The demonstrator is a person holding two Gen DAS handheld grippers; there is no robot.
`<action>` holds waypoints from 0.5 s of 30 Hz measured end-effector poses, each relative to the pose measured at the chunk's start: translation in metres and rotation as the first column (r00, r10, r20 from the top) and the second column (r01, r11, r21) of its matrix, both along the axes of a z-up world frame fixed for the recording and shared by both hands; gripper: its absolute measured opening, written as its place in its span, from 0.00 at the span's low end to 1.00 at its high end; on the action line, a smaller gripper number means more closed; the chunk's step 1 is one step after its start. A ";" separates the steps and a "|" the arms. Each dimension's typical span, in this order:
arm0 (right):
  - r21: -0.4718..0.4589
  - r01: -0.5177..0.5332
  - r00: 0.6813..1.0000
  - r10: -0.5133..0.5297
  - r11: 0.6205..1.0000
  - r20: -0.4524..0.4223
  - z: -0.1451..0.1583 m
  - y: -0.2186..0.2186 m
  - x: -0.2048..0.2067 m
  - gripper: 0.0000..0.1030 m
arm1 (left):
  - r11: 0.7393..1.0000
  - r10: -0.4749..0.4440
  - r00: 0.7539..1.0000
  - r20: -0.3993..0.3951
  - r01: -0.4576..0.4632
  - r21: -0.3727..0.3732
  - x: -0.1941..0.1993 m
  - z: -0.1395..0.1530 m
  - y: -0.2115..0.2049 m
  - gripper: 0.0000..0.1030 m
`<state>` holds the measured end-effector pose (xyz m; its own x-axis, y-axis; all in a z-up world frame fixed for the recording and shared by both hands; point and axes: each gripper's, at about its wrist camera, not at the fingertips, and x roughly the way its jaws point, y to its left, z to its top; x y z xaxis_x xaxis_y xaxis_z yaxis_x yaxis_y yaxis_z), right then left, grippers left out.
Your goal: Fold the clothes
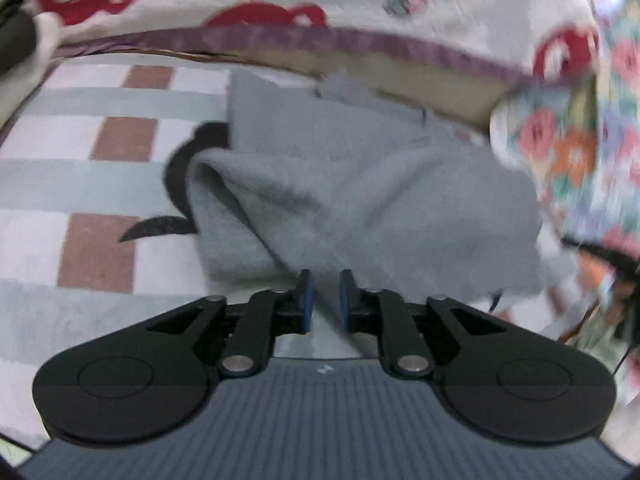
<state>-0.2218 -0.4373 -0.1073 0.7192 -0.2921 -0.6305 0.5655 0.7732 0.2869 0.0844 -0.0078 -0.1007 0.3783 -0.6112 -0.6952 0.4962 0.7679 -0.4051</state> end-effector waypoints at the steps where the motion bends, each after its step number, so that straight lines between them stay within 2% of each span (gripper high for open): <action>1: 0.006 -0.012 1.000 0.012 1.000 0.013 0.001 -0.001 0.007 0.12 | 0.999 0.026 1.000 0.006 -0.026 -0.019 0.001 0.003 0.006 0.21; 4: 0.010 -0.038 0.999 0.038 0.999 0.020 0.002 -0.006 0.027 0.20 | 0.993 0.090 0.996 -0.014 -0.090 -0.070 0.010 0.003 0.017 0.29; 6: 0.013 -0.042 0.999 0.042 0.999 0.025 0.002 -0.013 0.040 0.35 | 0.986 0.132 0.989 -0.065 -0.138 -0.094 0.023 -0.005 0.020 0.30; 10: 0.044 -0.037 0.998 0.035 0.998 0.056 0.003 -0.031 0.064 0.39 | 0.975 0.193 0.974 -0.119 -0.204 -0.087 0.059 -0.014 0.008 0.32; 13: 0.087 -0.028 0.997 0.022 0.996 0.069 0.001 -0.045 0.081 0.45 | 0.966 0.254 0.958 -0.134 -0.258 -0.007 0.080 -0.018 -0.006 0.32; 15: 0.116 -0.011 0.998 0.003 0.993 0.070 -0.002 -0.052 0.089 0.45 | 0.961 0.273 0.952 -0.136 -0.276 -0.003 0.085 -0.021 -0.010 0.33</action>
